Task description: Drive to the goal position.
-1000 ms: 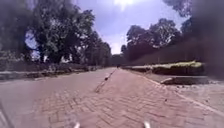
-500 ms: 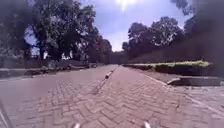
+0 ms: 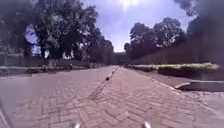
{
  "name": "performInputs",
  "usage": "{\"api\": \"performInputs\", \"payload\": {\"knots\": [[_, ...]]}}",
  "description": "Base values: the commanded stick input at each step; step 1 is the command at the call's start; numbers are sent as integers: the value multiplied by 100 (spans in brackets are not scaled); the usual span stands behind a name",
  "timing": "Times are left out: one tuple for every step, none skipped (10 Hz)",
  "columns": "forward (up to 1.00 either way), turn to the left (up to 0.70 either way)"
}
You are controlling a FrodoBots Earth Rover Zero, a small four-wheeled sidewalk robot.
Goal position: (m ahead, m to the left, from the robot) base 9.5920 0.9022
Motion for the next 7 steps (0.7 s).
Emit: {"api": "performInputs", "payload": {"knots": [[70,0],[70,0],[70,0],[70,0],[70,0],[70,0],[70,0]]}}
